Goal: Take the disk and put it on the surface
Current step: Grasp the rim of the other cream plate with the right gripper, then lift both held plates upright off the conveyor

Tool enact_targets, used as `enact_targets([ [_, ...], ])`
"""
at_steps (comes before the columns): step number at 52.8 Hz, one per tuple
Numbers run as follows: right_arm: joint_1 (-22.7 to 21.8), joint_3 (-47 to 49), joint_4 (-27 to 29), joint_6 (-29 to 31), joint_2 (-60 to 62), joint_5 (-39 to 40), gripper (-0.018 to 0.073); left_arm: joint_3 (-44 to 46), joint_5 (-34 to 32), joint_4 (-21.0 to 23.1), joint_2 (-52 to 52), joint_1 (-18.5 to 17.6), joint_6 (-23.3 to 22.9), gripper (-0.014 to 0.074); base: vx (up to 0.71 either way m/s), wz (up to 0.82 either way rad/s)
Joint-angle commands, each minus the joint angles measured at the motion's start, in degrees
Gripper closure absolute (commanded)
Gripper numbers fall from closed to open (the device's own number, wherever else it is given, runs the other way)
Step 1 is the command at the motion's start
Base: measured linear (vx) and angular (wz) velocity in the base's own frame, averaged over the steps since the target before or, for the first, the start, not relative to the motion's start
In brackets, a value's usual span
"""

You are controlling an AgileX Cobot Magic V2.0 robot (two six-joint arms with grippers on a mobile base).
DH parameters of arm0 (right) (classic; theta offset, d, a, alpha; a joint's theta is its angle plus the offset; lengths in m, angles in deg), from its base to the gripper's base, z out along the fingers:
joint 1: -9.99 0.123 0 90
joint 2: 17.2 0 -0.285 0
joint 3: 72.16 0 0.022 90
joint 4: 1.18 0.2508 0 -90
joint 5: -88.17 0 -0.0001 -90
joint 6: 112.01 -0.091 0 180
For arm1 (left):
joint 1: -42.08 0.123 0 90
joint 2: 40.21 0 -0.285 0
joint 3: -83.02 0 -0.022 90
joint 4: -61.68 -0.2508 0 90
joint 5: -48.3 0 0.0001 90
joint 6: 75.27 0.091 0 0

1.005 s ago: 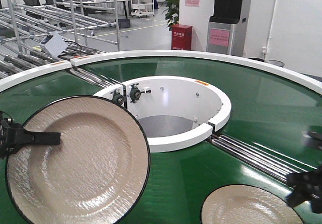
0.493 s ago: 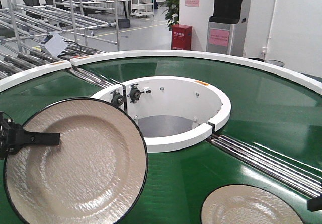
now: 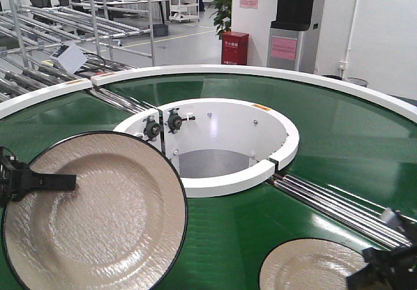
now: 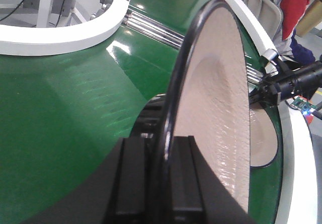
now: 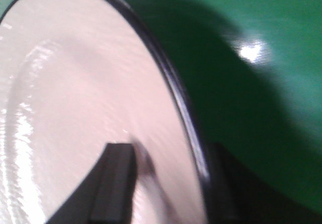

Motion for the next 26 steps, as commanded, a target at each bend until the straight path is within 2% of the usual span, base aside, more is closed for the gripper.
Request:
enact_targets([
  [1,1.8,1.3,3.2,1.3,2.2,-2.4,0.0513,1.9,0.1,7.3,2.0,-0.2,-1.5,0.0604,0.0,0.0],
  [2,1.8,1.3,3.9,1.3,2.2,-2.8,0.0573,1.9,0.1,7.2,2.0,-0.2,-1.6,0.0604,0.0,0.0],
  [3,1.8,1.3,4.5,1.2,2.2,-3.2,0.0576,1.9,0.1,7.2,2.0,-0.2,-2.0,0.0604,0.0,0.0],
  [14,0.4,1.3,16.2,1.1,5.2,-11.5,0.0568,1.9,-1.1,5.7,2.0,-0.2,-4.1,0.0604,0.0,0.0],
  [18,0.3,1.3,19.3,-0.5,8.4,-12.0,0.0568,1.9,-1.1,5.9,2.0,-0.2,-4.8,0.0604,0.0,0.0],
  [26,0.3,1.3,23.2,-3.2,16.3,-11.2,0.0568,1.9,-0.8,6.0,2.0,-0.2,-9.0,0.0604,0.0,0.0],
])
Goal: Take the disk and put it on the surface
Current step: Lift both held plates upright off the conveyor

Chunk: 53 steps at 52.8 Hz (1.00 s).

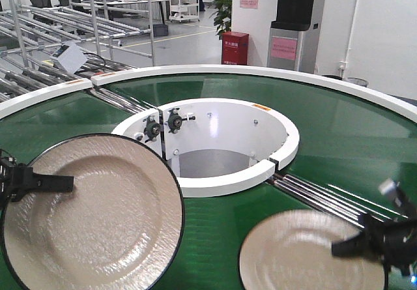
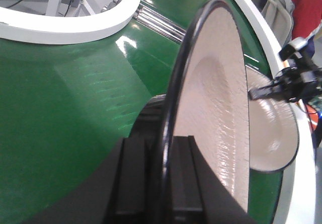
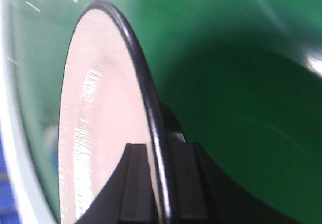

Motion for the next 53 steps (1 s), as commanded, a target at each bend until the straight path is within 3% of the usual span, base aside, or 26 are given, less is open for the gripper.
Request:
enact_targets([
  [1,-0.2,1.7,9.2,-2.4,8.9,-4.2,0.0568,1.9,0.4,7.6,2.3,-0.2,-4.1,0.0604,0.0,0.0],
  [15,-0.2,1.7,8.7,-6.8,23.6,-4.0,0.0568,1.9,2.6,8.8,5.5,-0.2,-10.7,0.0603,0.0,0.0],
  [26,-0.2,1.7,4.6,-10.9,31.4,-4.2,0.0568,1.9,4.8,10.4,8.5,-0.2,-16.3,0.0603,0.0,0.0],
  [34,-0.2,1.7,3.4,-12.6,35.0,-4.1,0.0568,1.9,4.7,12.6,11.4,-0.2,-16.4,0.0603,0.0,0.0],
  [53,-0.2,1.7,2.8,-16.1,36.3,-4.1,0.0568,1.9,4.4,12.4,11.9,-0.2,-18.2,0.0601,0.0,0.0],
])
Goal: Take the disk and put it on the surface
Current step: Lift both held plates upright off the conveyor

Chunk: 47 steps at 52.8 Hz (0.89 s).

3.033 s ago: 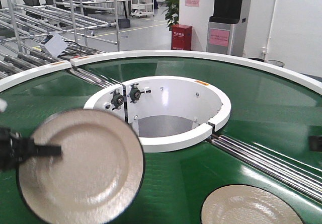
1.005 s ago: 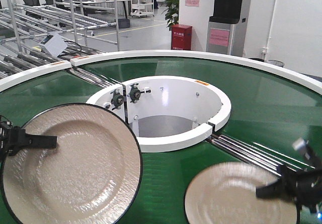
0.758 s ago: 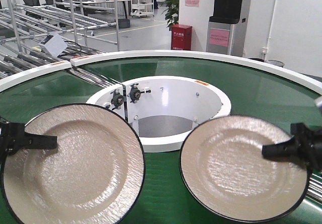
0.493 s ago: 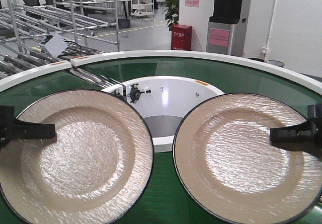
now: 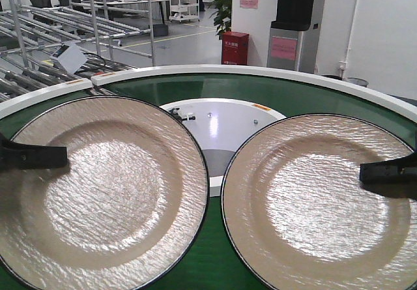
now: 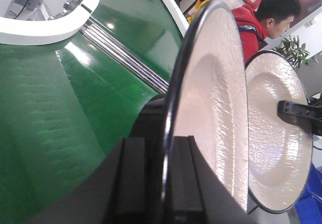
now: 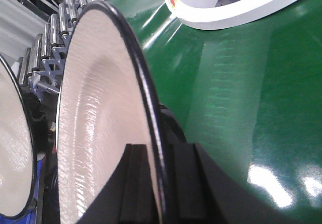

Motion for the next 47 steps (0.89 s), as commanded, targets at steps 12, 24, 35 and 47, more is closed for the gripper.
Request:
enact_targets([
  [12,-0.2,1.7,6.5,-0.8,1.7,1.1,0.0568,1.9,-0.7,8.3,1.8,-0.2,-1.2,0.0601,0.0,0.0],
  [24,-0.2,1.7,6.5,-0.8,1.7,1.1,0.0568,1.9,-0.7,8.3,1.8,-0.2,-1.2,0.0601,0.0,0.0],
  [35,-0.2,1.7,6.6,-0.8,1.7,1.1,0.0568,1.9,-0.7,8.3,1.8,-0.2,-1.2,0.0601,0.0,0.0],
  [47,-0.2,1.7,6.6,-0.8,1.7,1.1,0.0568,1.9,-0.7,8.3,1.8,-0.2,-1.2,0.0601,0.0,-0.02],
])
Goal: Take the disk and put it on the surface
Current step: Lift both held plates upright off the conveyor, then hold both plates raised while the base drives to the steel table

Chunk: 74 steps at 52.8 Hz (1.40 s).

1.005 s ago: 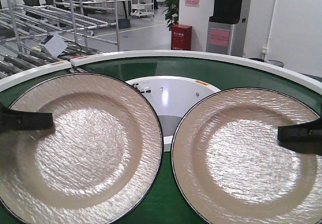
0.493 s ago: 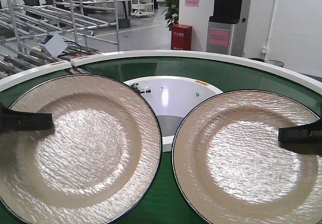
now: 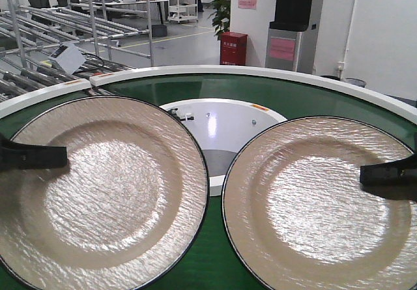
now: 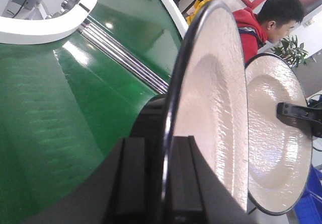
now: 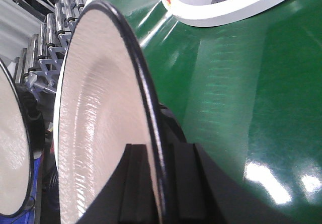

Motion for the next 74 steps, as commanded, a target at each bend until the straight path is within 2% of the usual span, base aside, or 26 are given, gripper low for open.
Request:
enact_targets([
  [1,-0.2,1.7,7.2,-0.4,1.7,1.1,0.0568,1.9,-0.6,8.3,1.8,-0.2,-1.0,0.0601,-0.02,-0.08],
  [23,-0.2,1.7,7.2,-0.4,1.7,1.1,0.0568,1.9,-0.6,8.3,1.8,-0.2,-1.0,0.0601,-0.07,-0.25],
  [74,-0.2,1.7,7.2,-0.4,1.7,1.1,0.0568,1.9,-0.6,8.3,1.8,-0.2,-1.0,0.0601,-0.14,-0.55],
])
